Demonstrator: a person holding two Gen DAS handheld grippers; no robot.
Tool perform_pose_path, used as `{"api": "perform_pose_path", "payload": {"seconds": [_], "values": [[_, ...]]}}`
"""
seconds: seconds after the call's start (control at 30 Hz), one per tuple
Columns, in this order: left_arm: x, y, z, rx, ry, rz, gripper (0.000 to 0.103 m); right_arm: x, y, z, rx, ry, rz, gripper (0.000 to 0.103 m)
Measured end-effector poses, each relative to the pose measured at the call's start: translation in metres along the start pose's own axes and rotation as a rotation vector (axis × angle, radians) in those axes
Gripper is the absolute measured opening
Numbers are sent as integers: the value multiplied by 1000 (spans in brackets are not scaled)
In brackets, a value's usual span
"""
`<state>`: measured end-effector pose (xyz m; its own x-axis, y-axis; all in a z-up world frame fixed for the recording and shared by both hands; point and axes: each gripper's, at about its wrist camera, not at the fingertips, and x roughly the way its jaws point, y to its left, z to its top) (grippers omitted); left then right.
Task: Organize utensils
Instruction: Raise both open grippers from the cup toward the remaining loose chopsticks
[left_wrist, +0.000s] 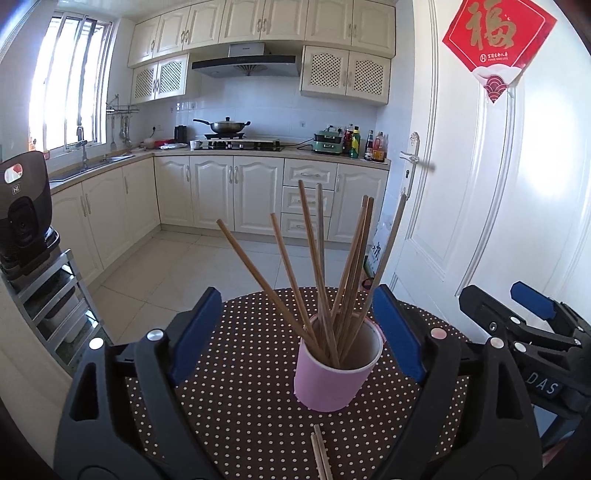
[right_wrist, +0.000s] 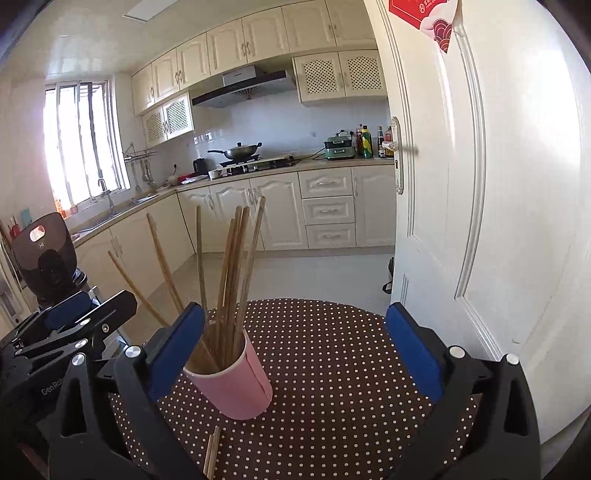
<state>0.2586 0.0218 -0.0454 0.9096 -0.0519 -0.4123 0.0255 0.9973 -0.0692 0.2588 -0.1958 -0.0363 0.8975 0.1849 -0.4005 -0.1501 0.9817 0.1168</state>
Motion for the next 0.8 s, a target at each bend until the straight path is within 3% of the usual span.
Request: {"api": "perform_pose_path", "payload": {"seconds": [0.27,0.8], "values": [[-17,6,-15,11,8,-12,89,-16,1,-12,-20,0,25,95],[-32,25,-53,32,50,28,90,-25,9,-48,-37,44,52,95]]}}
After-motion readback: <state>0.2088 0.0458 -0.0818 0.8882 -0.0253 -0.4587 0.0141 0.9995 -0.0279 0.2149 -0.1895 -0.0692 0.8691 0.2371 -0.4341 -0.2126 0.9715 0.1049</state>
